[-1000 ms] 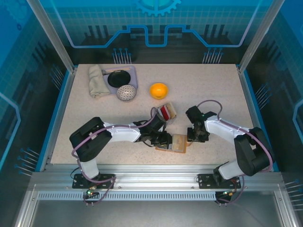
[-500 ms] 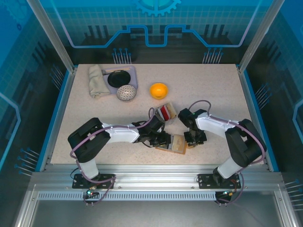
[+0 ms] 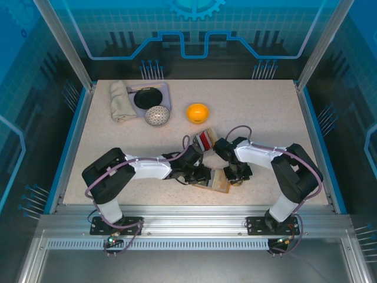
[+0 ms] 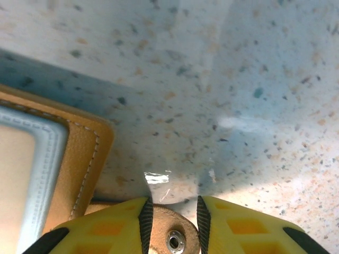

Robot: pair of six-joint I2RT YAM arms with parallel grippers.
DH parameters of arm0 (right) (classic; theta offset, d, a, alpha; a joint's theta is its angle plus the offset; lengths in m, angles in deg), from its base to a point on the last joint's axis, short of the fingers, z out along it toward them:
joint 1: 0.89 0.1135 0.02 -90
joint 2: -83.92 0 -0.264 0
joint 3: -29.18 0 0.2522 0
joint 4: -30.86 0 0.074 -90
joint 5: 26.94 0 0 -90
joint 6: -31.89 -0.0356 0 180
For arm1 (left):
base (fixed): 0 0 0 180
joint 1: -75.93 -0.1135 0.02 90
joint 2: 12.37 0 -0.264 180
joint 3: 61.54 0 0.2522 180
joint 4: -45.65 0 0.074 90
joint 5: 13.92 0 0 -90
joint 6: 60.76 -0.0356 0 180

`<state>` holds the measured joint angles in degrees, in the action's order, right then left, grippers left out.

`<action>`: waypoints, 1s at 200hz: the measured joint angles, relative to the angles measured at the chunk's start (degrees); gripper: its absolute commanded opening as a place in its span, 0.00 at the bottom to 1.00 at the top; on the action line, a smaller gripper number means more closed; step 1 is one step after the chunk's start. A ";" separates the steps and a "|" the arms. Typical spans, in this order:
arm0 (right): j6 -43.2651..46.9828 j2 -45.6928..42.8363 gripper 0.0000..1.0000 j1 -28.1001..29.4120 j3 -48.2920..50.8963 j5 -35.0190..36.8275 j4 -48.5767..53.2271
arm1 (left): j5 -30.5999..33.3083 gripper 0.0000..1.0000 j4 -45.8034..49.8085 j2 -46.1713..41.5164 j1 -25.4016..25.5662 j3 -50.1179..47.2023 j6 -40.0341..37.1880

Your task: Put the credit cards into the card holder

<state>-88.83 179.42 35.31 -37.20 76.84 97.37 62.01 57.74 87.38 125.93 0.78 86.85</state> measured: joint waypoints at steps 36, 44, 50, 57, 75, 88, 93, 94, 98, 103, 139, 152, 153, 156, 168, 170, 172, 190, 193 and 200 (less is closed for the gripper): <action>2.75 0.20 0.32 1.05 -1.18 1.18 -4.42 | 1.11 0.27 -1.29 -3.30 0.00 -4.04 2.84; 3.61 0.31 0.32 1.05 -1.57 1.44 -5.79 | 1.53 0.29 -1.40 -4.11 0.00 -4.79 3.50; 4.00 0.48 0.33 1.05 -1.90 1.84 -6.67 | 1.88 0.30 -1.42 -4.66 0.00 -5.25 3.78; 4.37 0.66 0.34 1.05 -2.23 2.25 -7.52 | 2.32 0.30 -1.42 -5.25 0.00 -5.64 4.11; 5.09 0.55 0.40 1.18 -2.49 2.78 -9.16 | 2.97 0.33 -1.22 -6.56 0.00 -5.88 4.17; 5.46 -0.37 0.44 1.29 -2.54 2.75 -9.14 | 3.45 0.35 -1.11 -7.65 0.00 -5.88 3.98; 5.64 -1.20 0.45 1.31 -2.58 2.80 -8.96 | 3.76 0.36 -1.01 -8.17 0.00 -5.86 3.96; 5.57 -1.36 0.46 1.29 -2.60 2.78 -8.92 | 3.82 0.36 -0.98 -8.26 0.00 -5.86 3.93; 5.64 -2.14 0.47 1.29 -2.67 2.82 -8.74 | 4.02 0.37 -0.85 -8.74 0.00 -5.86 3.82; 5.55 -3.50 0.48 1.29 -2.89 2.86 -8.41 | 4.28 0.38 -0.55 -9.42 0.00 -5.81 3.58; 6.03 -13.51 0.53 -0.90 -7.41 1.86 -7.19 | 5.88 0.40 2.16 -14.23 -1.36 -4.50 2.01; 6.80 -15.26 0.50 -2.19 -10.08 0.37 -7.21 | 6.36 0.44 3.19 -16.11 -3.08 -4.46 1.75; 6.80 -15.34 0.50 -2.29 -10.43 0.20 -7.26 | 6.38 0.44 3.26 -16.22 -3.19 -4.46 1.75; 7.17 -15.41 0.49 -2.47 -11.15 -0.37 -7.34 | 6.58 0.45 3.72 -16.81 -3.85 -4.46 1.49; 7.85 -14.88 0.45 -2.80 -13.94 -2.78 -7.91 | 6.88 0.46 4.92 -18.60 -6.54 -4.57 1.16; 8.04 -14.67 0.45 -2.78 -14.34 -3.21 -7.98 | 6.93 0.46 5.07 -18.93 -7.21 -4.63 1.01; 8.02 -14.38 0.44 -2.78 -14.88 -3.76 -8.04 | 6.88 0.46 5.09 -19.12 -7.58 -4.72 1.01; 8.59 -9.99 0.42 -2.27 -19.96 -6.80 -8.92 | 6.78 0.46 5.73 -21.16 -12.98 -5.64 0.76; 8.55 -9.01 0.41 -2.12 -20.96 -7.02 -8.96 | 6.69 0.47 5.90 -21.35 -14.10 -5.81 0.76; 8.72 -6.51 0.40 -1.66 -23.12 -7.21 -9.11 | 6.69 0.48 6.16 -21.53 -15.80 -6.10 0.74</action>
<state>-80.11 172.91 33.65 -60.32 69.63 88.25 68.70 63.90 65.85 110.13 -5.32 87.59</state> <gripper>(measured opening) 0.416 0.464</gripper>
